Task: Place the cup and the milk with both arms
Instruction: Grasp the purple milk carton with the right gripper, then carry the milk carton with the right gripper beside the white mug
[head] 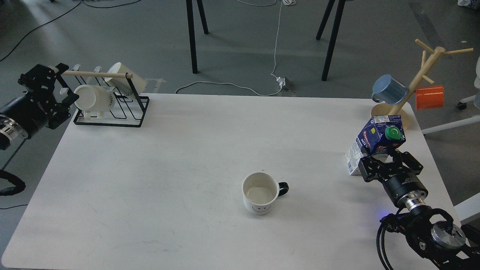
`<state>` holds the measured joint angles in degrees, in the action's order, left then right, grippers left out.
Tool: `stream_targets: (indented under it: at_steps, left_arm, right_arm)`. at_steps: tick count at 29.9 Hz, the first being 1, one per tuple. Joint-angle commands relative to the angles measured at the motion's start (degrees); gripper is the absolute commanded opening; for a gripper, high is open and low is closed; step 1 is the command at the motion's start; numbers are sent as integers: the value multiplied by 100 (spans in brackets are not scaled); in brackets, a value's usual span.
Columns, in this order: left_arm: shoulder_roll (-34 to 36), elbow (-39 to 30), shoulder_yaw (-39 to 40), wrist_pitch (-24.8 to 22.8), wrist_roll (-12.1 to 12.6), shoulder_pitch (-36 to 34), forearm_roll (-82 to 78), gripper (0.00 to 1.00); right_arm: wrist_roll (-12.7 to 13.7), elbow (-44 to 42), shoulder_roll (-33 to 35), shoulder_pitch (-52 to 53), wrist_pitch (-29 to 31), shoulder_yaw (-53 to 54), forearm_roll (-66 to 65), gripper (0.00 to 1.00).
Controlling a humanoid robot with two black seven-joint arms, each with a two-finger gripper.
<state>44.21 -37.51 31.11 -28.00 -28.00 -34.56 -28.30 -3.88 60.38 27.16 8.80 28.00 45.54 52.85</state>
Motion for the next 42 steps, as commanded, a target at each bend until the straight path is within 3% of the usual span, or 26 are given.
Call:
stream_targets:
  at_steps: [1,15,42]
  left_arm:
    - [0,16,0,0,0,11,0,98]
    - [0,16,0,0,0,20,-8,98]
    - [8,16,0,0,0,29,-8,98]
  right_arm:
    - [10,44,0,-36,0,-1,-3,47]
    - [1,1213,53,-510,0,-80,-177,48]
    - [-8,1758,-571,-1090,0,-265,-1567,49]
